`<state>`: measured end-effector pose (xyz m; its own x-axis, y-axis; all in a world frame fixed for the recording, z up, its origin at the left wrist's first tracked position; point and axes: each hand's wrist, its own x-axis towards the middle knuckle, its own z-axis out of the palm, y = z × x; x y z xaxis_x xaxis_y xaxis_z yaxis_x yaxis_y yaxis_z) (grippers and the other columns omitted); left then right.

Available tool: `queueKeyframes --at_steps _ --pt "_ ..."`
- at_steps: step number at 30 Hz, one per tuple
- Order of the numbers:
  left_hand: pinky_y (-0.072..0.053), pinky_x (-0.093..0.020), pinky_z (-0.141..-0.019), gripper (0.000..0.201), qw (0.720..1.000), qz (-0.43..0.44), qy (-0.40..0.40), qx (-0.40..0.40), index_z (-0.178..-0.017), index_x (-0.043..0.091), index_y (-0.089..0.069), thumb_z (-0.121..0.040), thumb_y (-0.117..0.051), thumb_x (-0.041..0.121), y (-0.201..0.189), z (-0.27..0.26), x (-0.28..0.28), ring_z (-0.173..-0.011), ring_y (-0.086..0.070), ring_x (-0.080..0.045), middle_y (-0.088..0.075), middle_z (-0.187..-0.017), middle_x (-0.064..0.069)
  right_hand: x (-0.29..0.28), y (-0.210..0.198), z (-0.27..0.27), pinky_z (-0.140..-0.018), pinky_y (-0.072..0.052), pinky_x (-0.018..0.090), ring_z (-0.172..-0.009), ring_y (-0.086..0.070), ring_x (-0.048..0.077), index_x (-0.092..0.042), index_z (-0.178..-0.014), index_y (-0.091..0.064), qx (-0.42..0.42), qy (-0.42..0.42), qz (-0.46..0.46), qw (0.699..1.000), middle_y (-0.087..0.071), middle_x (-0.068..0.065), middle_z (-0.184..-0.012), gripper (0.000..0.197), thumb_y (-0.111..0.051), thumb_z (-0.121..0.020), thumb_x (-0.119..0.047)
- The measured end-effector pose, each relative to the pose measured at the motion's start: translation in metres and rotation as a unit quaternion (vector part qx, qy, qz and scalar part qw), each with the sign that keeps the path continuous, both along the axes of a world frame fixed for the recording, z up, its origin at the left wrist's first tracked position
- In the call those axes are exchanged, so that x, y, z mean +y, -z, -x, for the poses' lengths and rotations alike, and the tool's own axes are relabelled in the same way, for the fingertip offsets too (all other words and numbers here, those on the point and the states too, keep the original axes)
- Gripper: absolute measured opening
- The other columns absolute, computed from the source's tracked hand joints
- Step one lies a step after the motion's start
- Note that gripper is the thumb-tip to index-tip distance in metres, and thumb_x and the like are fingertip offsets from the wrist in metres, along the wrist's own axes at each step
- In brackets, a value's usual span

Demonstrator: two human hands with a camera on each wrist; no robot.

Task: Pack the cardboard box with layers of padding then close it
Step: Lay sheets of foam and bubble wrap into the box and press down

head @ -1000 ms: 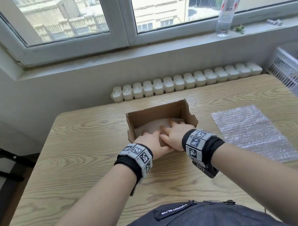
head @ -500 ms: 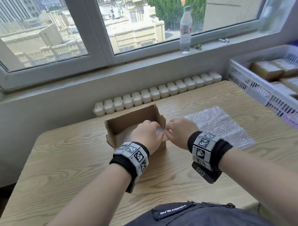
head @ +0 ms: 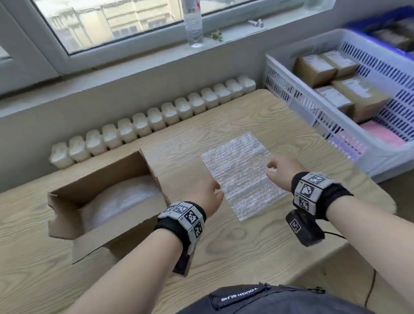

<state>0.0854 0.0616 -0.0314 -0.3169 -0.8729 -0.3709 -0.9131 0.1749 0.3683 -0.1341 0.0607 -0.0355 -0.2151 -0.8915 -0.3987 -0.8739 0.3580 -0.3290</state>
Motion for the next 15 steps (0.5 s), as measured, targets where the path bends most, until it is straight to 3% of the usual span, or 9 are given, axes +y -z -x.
queueKeyframes --at_steps 3,6,11,13,15 --pt "-0.046 -0.034 -0.097 0.044 0.998 -0.052 -0.004 -0.034 -0.135 0.017 -0.049 -0.095 -0.046 0.035 0.02 0.02 -0.012 -0.12 -0.054 -0.021 -0.054 -0.136 -0.003 -0.012 0.017 0.027 -0.098 -0.047 0.037 -0.121 -0.054 0.029 -0.011 -0.138 -0.046 -0.028 0.047 -0.036 0.998 -0.051 0.011 -0.14 0.052 -0.058 -0.089 -0.024" --pt "-0.043 -0.033 -0.098 0.049 0.993 -0.088 -0.002 -0.075 -0.138 0.015 -0.045 -0.094 -0.048 0.037 0.033 0.037 -0.021 -0.125 -0.05 -0.022 -0.049 -0.14 -0.006 -0.023 0.03 0.044 -0.09 -0.048 0.035 -0.114 -0.058 0.029 -0.009 -0.14 -0.041 -0.035 0.06 -0.055 0.996 -0.052 0.013 -0.137 0.063 -0.065 -0.084 -0.025" --pt "-0.048 -0.037 -0.092 0.045 0.988 -0.104 -0.028 -0.115 -0.131 0.018 -0.051 -0.091 -0.048 0.041 0.045 0.056 -0.031 -0.115 -0.054 -0.027 -0.045 -0.136 -0.01 -0.042 0.047 0.058 -0.085 -0.047 0.032 -0.114 -0.057 0.029 -0.012 -0.141 -0.035 -0.089 0.079 -0.069 0.99 -0.053 0.012 -0.135 0.077 -0.075 -0.076 -0.018" --pt "-0.048 -0.037 -0.091 0.044 0.987 -0.104 -0.044 -0.112 -0.129 0.019 -0.052 -0.09 -0.05 0.04 0.047 0.06 -0.033 -0.113 -0.054 -0.027 -0.044 -0.136 -0.011 -0.048 0.05 0.061 -0.076 -0.045 0.028 -0.106 -0.06 0.027 -0.015 -0.138 -0.038 -0.128 0.084 -0.062 0.986 -0.055 0.01 -0.132 0.073 -0.075 -0.075 -0.011" --pt "-0.048 -0.036 -0.092 0.046 0.987 -0.109 -0.056 -0.105 -0.13 0.019 -0.049 -0.09 -0.052 0.04 0.049 0.06 -0.035 -0.115 -0.054 -0.027 -0.043 -0.137 -0.011 -0.052 0.051 0.061 -0.069 -0.048 0.03 -0.088 -0.06 0.024 -0.019 -0.138 -0.037 -0.176 0.086 -0.047 0.98 -0.062 0.011 -0.114 0.074 -0.071 -0.075 -0.001"
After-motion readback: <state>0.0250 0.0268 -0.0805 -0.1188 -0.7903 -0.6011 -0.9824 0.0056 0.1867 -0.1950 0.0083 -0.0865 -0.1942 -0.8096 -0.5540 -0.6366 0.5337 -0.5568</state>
